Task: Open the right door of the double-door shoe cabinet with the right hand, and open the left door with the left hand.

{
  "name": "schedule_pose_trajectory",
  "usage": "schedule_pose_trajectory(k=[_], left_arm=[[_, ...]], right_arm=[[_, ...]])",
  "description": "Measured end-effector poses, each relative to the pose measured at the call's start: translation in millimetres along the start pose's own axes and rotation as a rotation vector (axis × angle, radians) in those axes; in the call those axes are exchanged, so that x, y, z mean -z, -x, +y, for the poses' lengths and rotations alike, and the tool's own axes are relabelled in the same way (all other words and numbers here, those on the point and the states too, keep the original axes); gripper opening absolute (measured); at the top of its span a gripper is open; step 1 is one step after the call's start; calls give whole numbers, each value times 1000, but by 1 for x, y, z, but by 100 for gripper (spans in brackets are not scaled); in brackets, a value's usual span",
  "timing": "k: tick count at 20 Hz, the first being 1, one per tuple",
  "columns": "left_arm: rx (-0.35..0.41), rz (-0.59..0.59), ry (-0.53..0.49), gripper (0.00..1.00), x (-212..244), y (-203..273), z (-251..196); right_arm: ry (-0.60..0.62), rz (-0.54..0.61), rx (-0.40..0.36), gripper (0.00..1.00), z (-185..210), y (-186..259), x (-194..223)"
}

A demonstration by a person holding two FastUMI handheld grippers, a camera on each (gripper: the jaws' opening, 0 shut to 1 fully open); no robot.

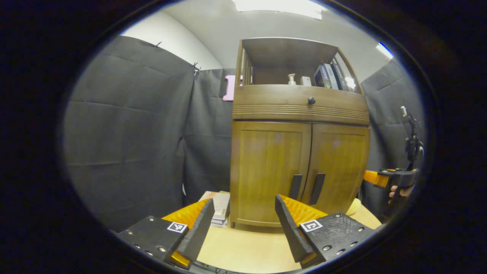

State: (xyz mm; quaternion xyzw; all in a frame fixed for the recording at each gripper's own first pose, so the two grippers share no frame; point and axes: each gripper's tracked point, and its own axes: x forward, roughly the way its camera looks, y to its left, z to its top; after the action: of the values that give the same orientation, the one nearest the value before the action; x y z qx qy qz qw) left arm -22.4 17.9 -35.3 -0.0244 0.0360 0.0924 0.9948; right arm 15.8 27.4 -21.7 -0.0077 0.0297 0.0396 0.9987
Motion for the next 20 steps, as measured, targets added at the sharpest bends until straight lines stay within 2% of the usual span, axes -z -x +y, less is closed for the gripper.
schedule_pose_trajectory(k=[9,11,12,13,14,15,17,18,19,20], left_arm=[[-64,38,23,93,40,40,43],[-67,51,41,93,50,46,52],[-71,59,47,93,54,46,57],[-73,67,52,93,59,48,61],[-74,77,53,93,64,49,63],[-73,87,55,93,69,49,66],[-64,102,65,92,78,46,69],[-54,104,70,92,77,45,67],[-47,106,72,93,77,46,66],[-40,106,71,92,77,45,67]], right_arm=[[3,-60,-55,92,69,-32,-37],[7,-55,-66,92,83,-39,-38],[14,-56,-72,98,90,-42,-37],[24,-59,-74,92,95,-46,-38],[34,-59,-71,92,99,-51,-36],[43,-58,-66,98,103,-55,-35],[55,-41,-62,98,111,-62,-26],[58,-31,-58,92,113,-67,-23],[59,-17,-54,92,116,-72,-19],[59,-8,-51,98,118,-78,-15]])
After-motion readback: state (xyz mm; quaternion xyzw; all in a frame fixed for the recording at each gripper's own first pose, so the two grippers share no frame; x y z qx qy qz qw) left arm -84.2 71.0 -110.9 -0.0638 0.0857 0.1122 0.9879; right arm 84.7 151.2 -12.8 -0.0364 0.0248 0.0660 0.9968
